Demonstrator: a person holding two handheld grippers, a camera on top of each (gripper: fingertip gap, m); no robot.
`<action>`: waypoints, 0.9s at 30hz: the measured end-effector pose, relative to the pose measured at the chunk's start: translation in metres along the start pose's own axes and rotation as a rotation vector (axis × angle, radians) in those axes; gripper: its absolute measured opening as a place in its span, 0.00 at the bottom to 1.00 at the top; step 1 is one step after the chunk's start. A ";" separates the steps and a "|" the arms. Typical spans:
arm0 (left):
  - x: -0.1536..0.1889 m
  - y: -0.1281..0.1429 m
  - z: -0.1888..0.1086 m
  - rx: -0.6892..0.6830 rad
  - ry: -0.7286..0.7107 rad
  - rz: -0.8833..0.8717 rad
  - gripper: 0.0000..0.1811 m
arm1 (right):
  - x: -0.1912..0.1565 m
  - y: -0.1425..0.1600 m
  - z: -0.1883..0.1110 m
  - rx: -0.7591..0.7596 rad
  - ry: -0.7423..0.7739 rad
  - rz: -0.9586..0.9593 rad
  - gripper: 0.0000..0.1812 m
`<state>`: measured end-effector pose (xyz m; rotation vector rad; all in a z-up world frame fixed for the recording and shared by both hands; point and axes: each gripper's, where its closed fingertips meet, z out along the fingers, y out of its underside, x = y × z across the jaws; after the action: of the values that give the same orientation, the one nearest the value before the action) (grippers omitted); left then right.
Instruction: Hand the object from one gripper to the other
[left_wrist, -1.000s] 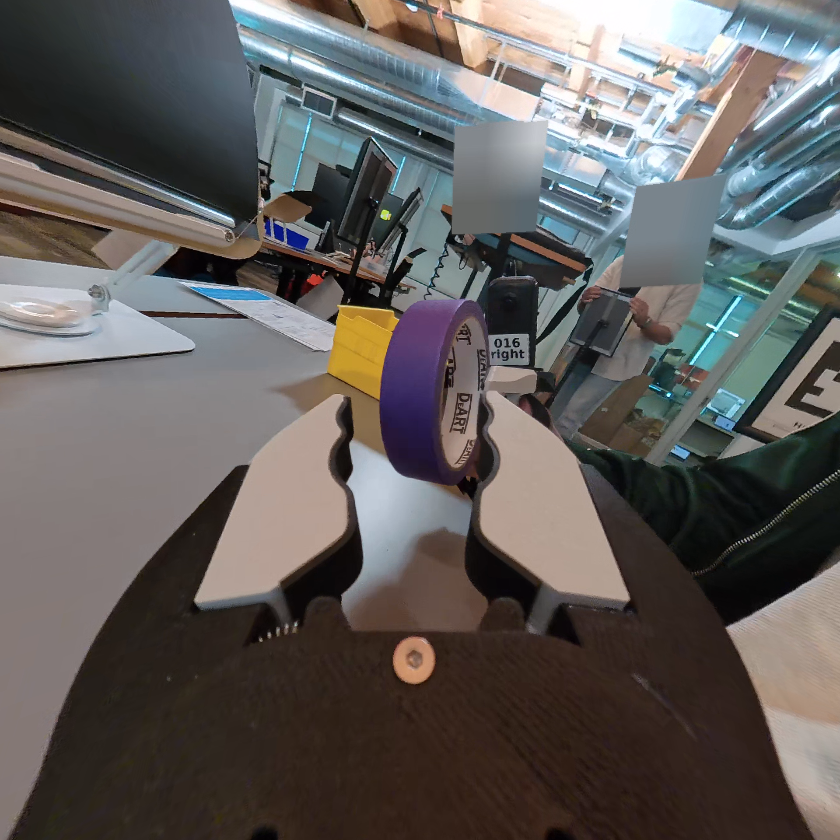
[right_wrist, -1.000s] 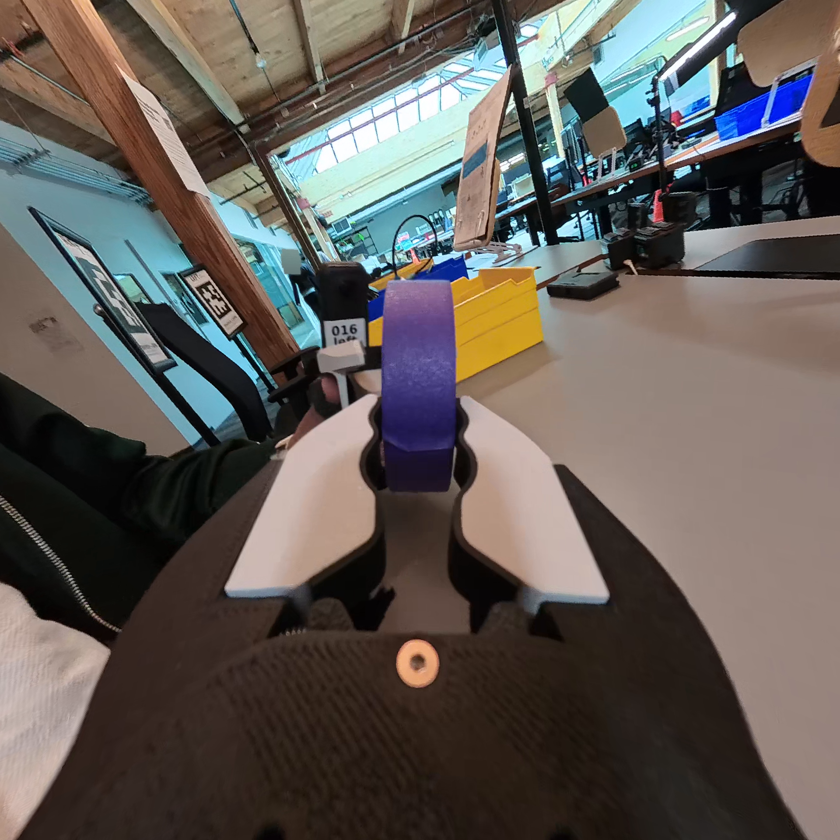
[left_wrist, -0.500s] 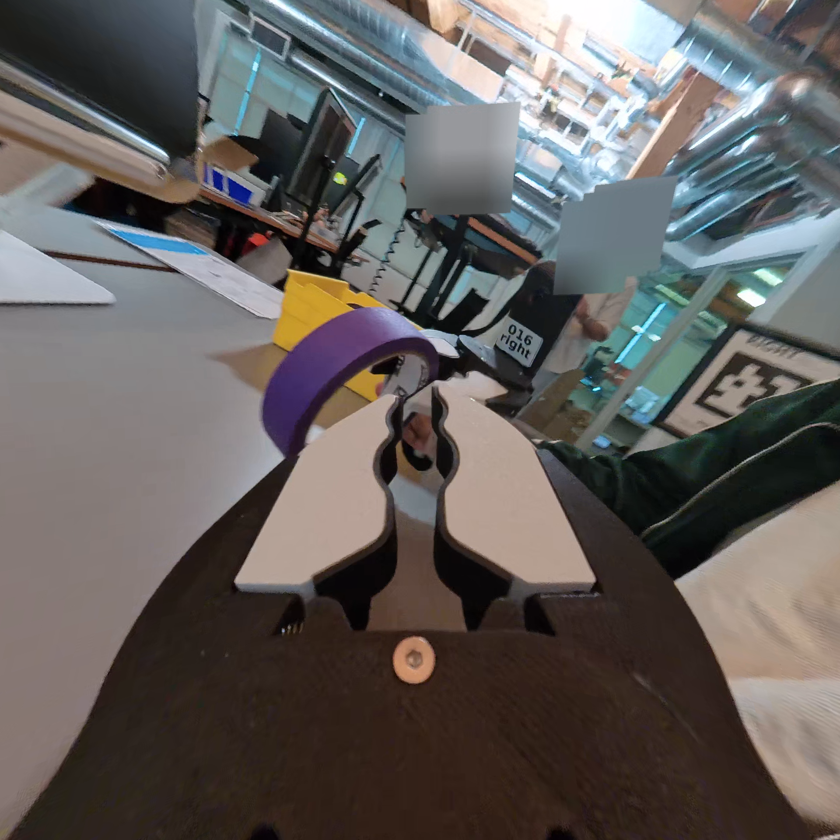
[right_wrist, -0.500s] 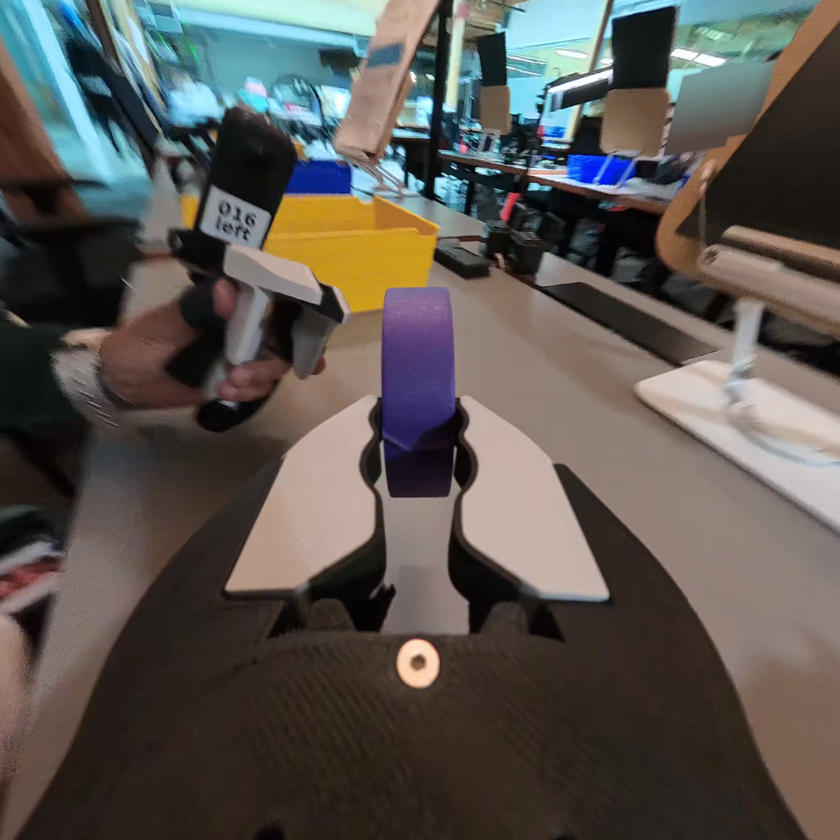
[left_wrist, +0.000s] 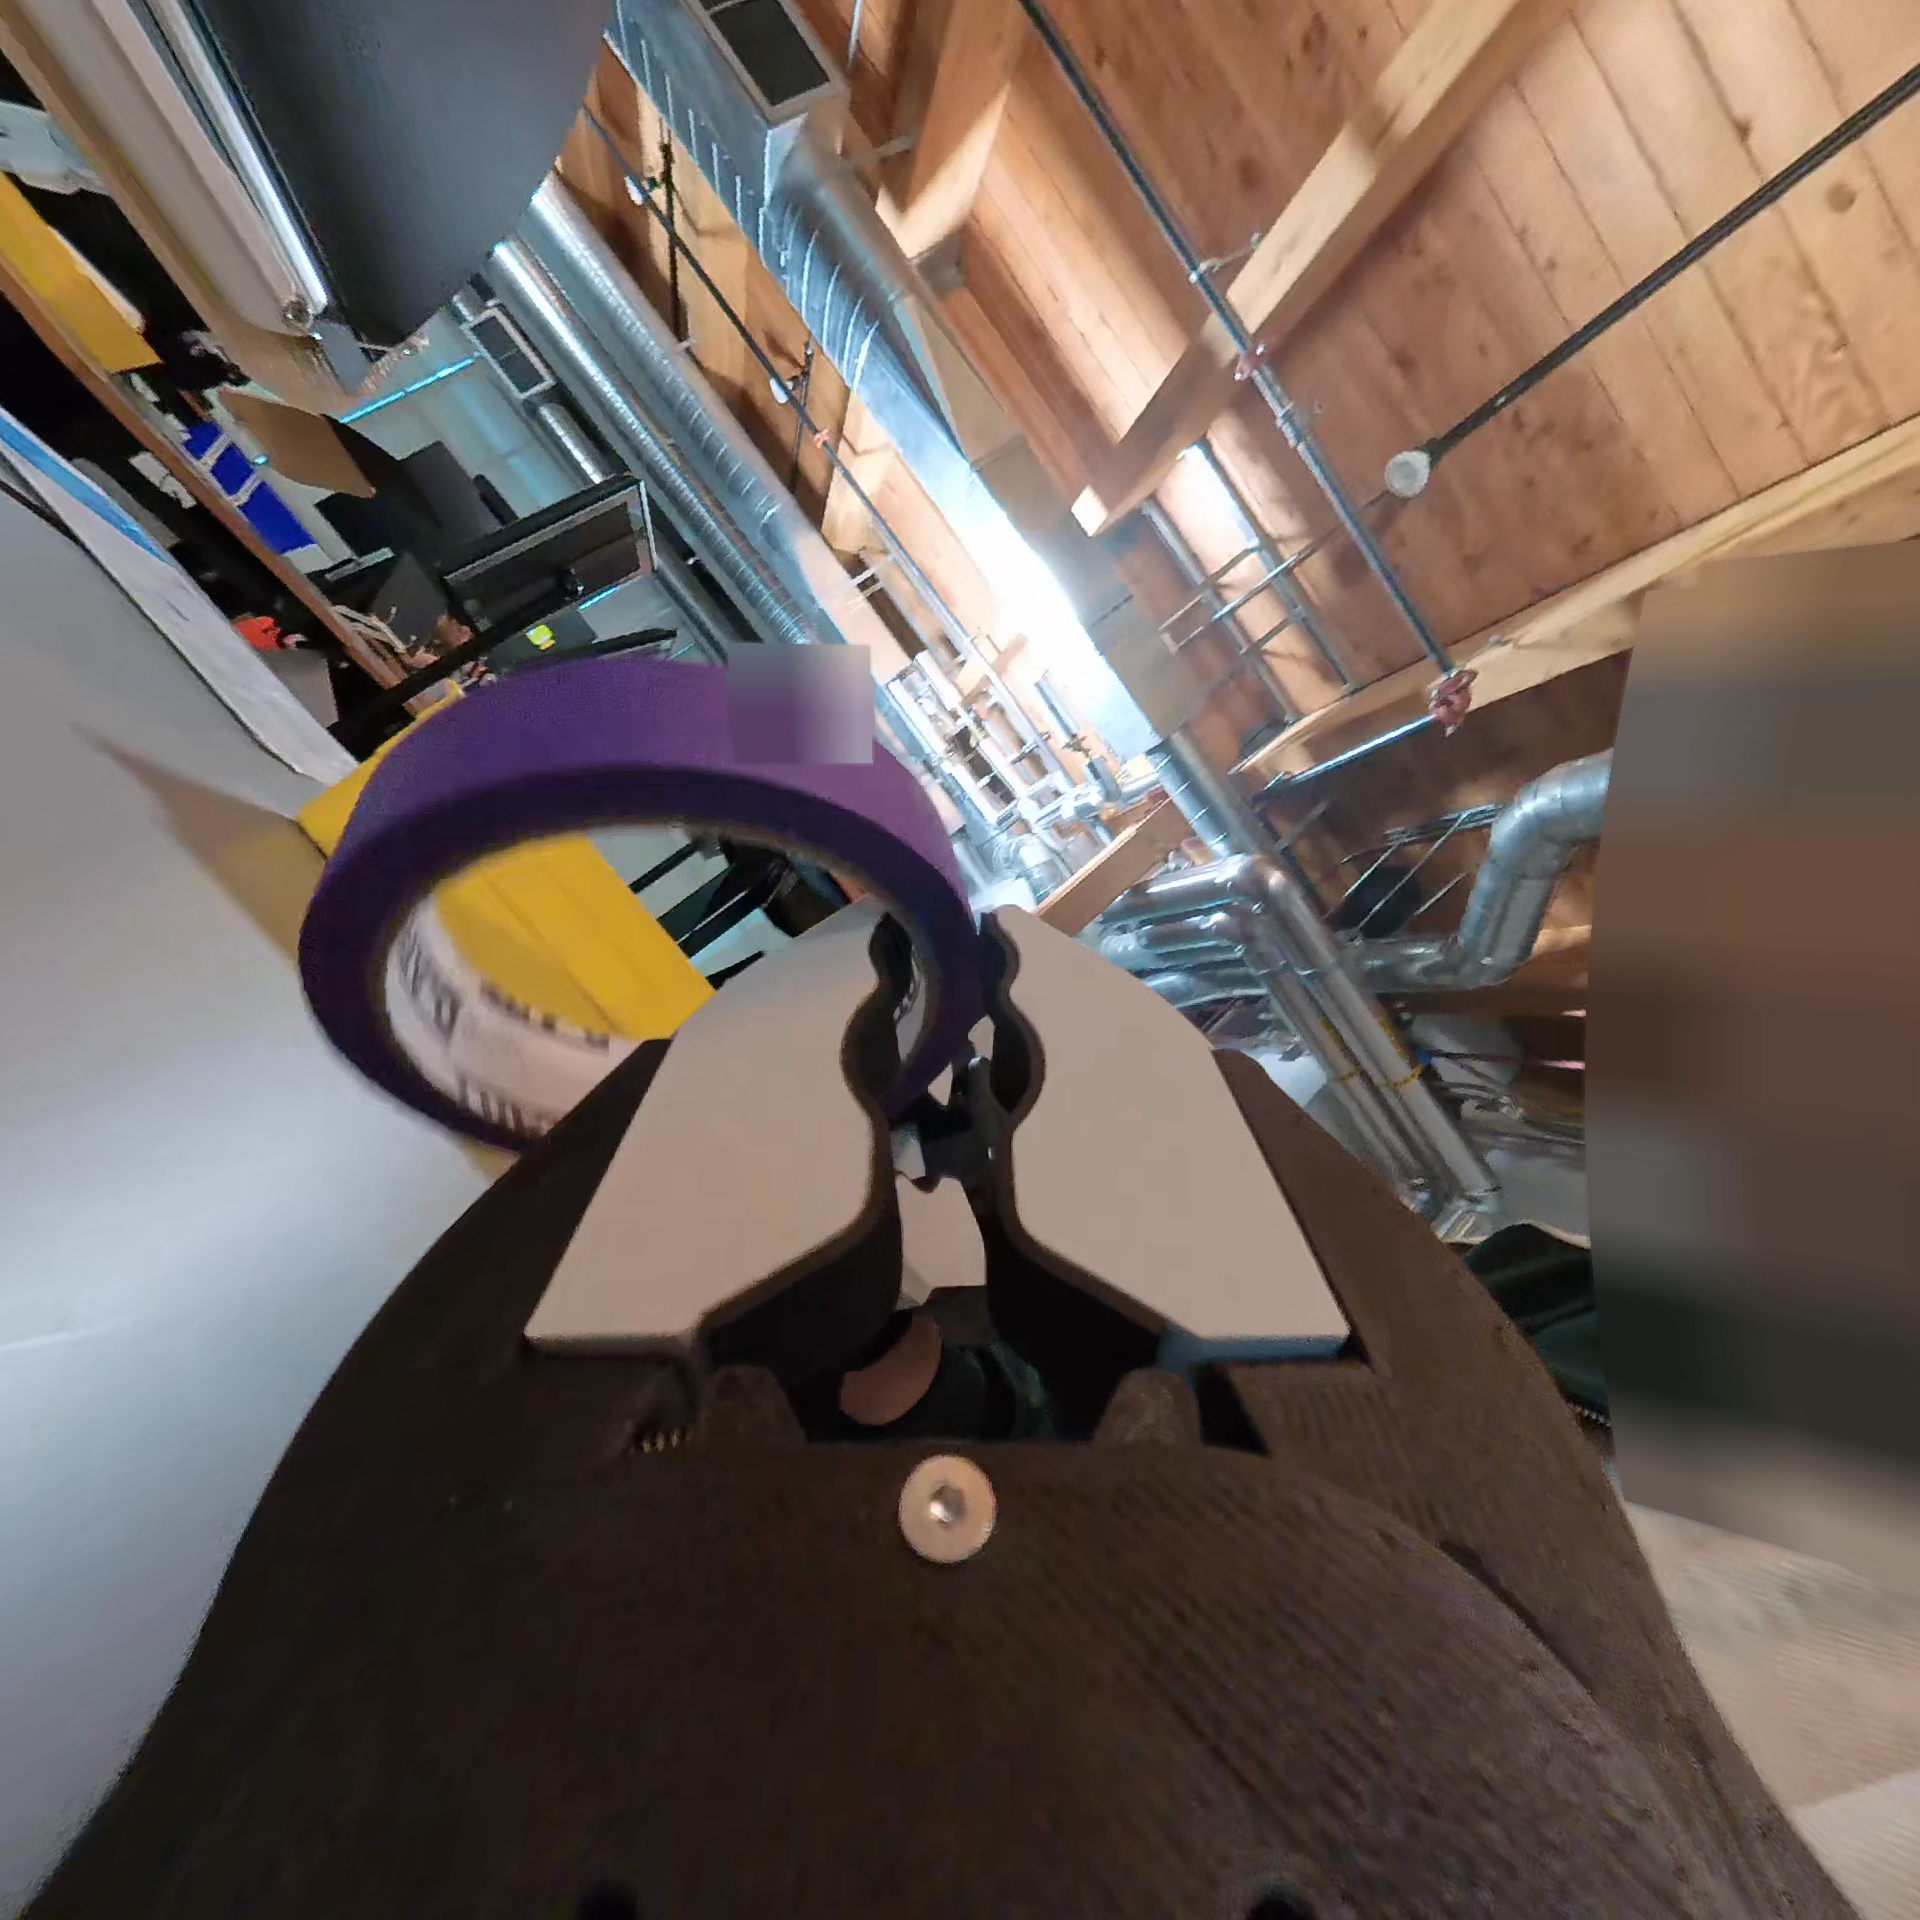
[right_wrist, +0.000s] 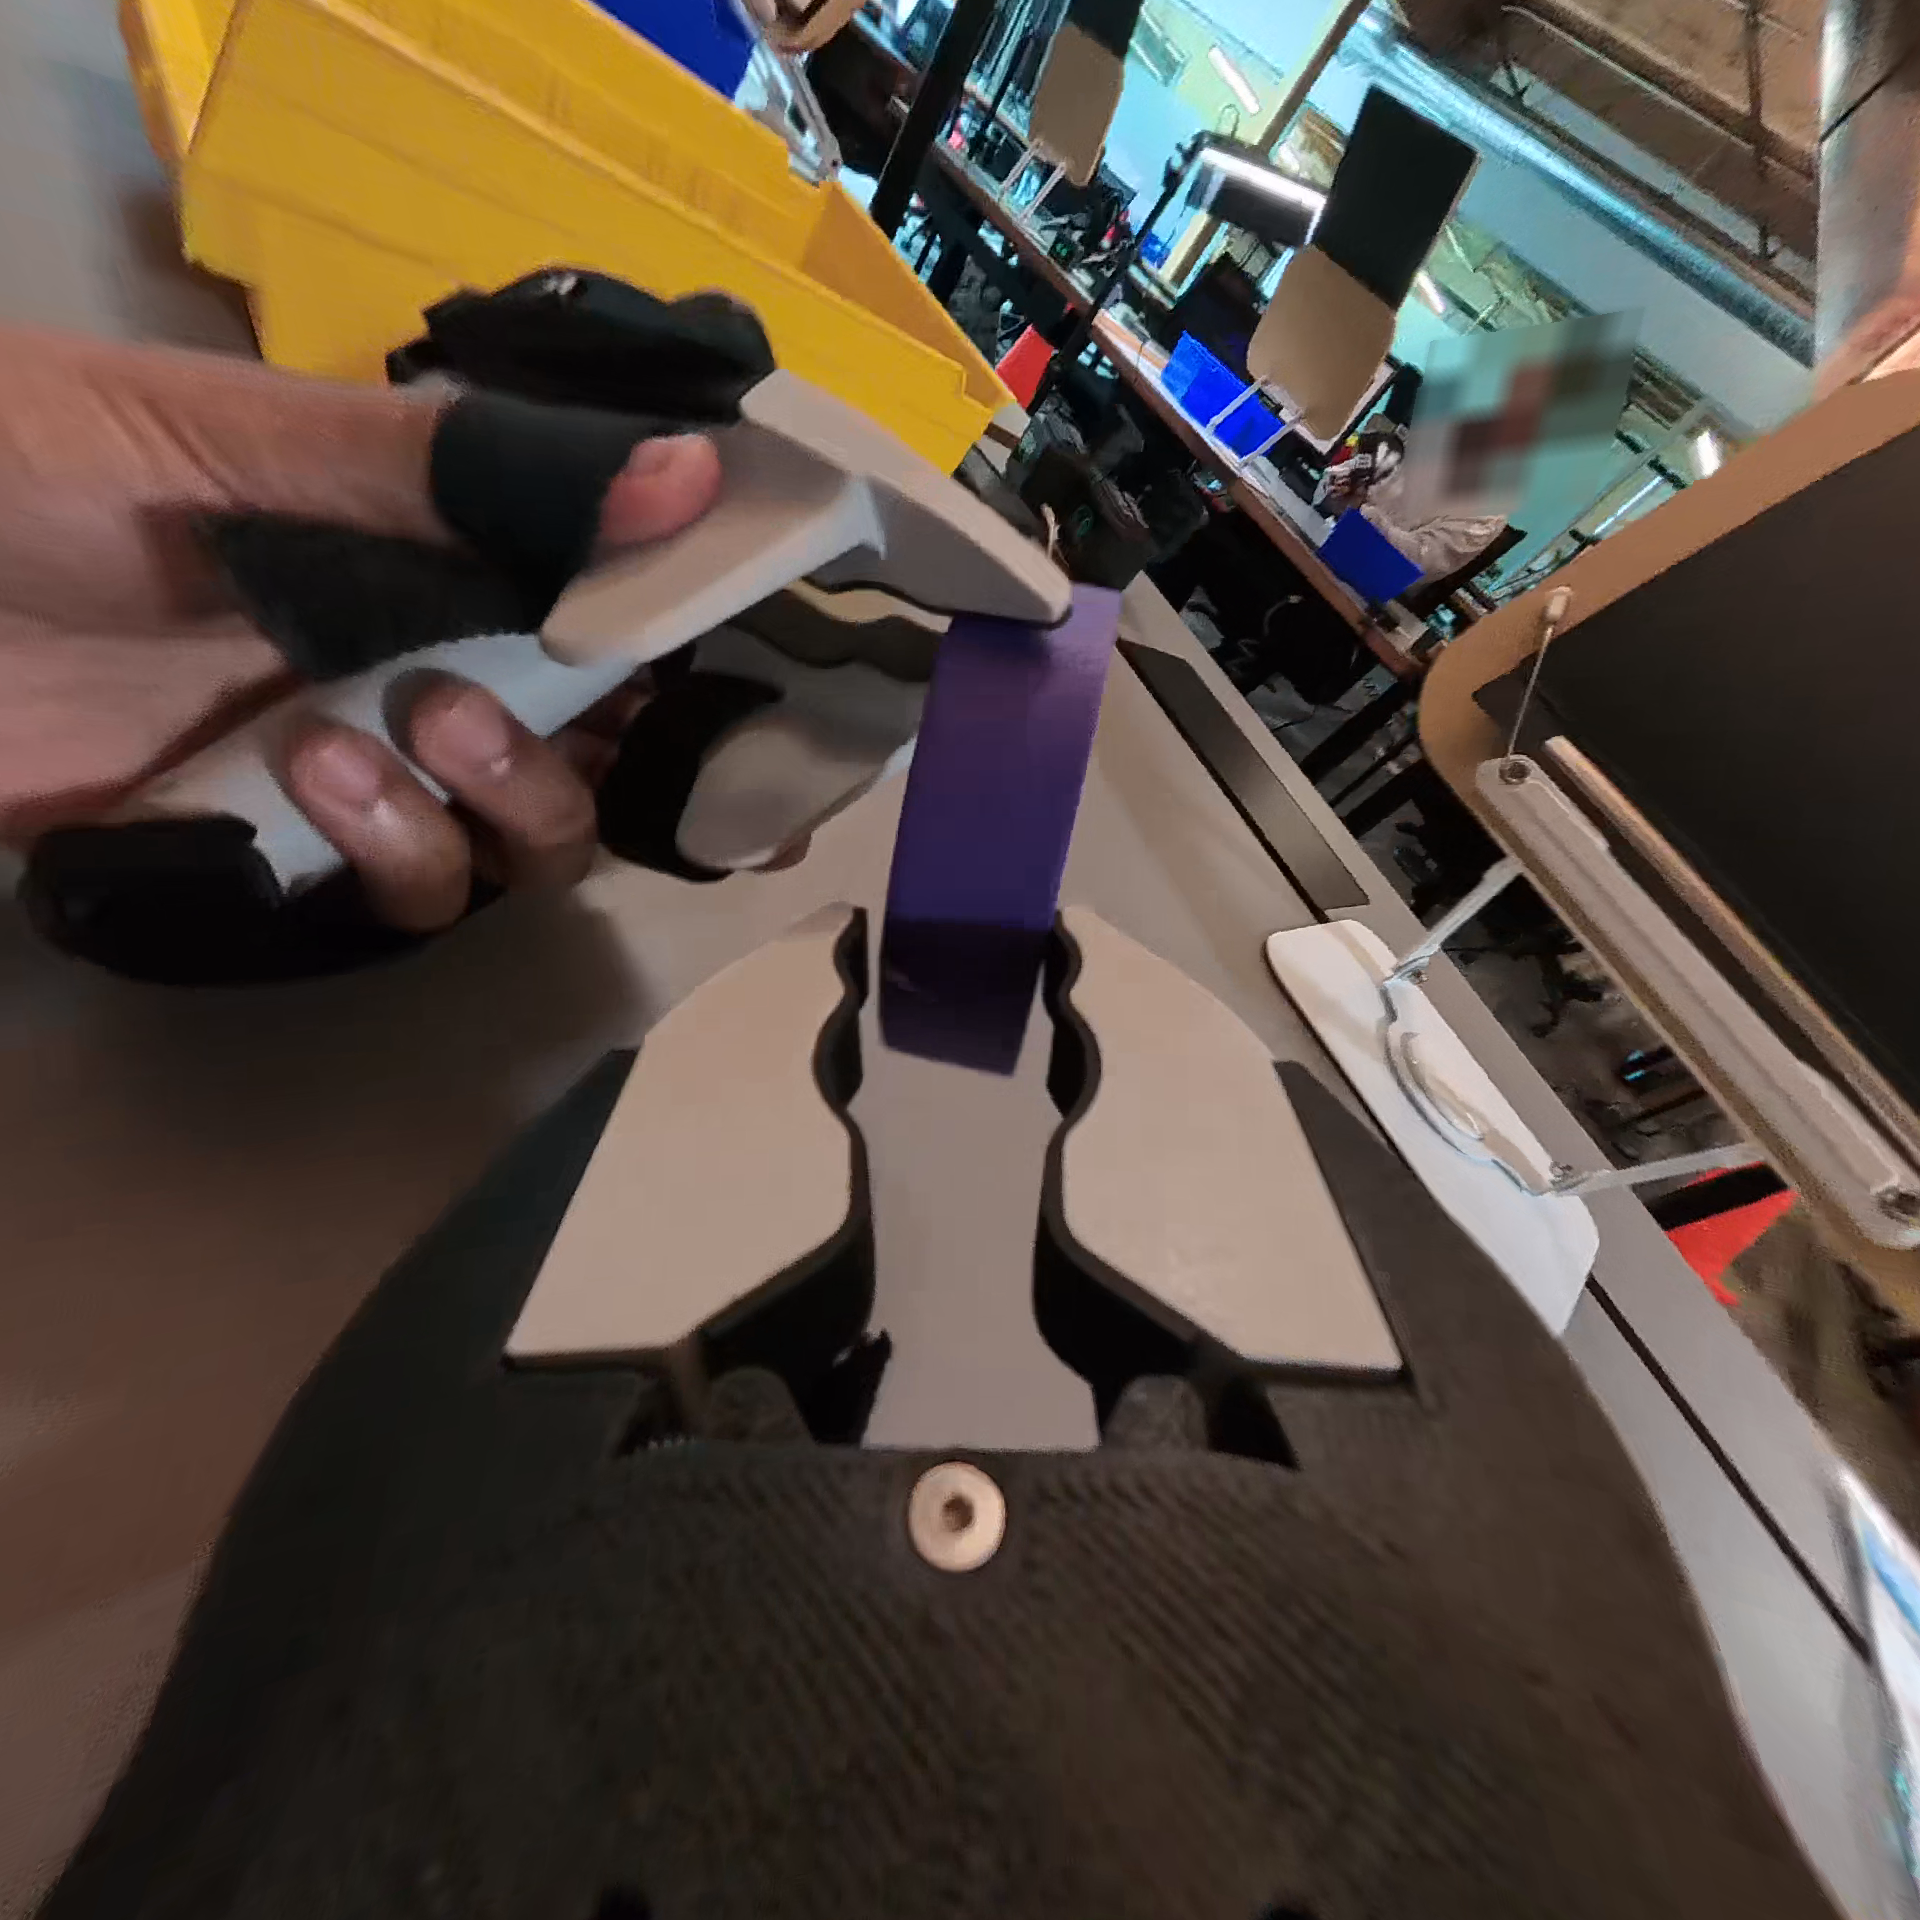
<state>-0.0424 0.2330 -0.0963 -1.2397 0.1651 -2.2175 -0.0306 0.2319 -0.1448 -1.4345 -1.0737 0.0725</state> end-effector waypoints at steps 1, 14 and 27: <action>0.001 0.001 0.000 -0.024 -0.004 0.014 0.06 | -0.001 0.001 0.001 0.004 0.001 -0.021 0.22; 0.008 0.033 0.004 -0.545 -0.119 0.572 0.05 | 0.052 0.007 -0.022 0.254 -0.169 0.823 0.29; 0.013 0.103 0.008 -0.860 -0.025 0.661 0.06 | 0.026 0.015 -0.021 0.177 -0.441 0.804 0.19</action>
<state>0.0029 0.1431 -0.1210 -1.3359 1.4080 -1.5480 0.0048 0.2354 -0.1384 -1.6439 -0.7391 1.0708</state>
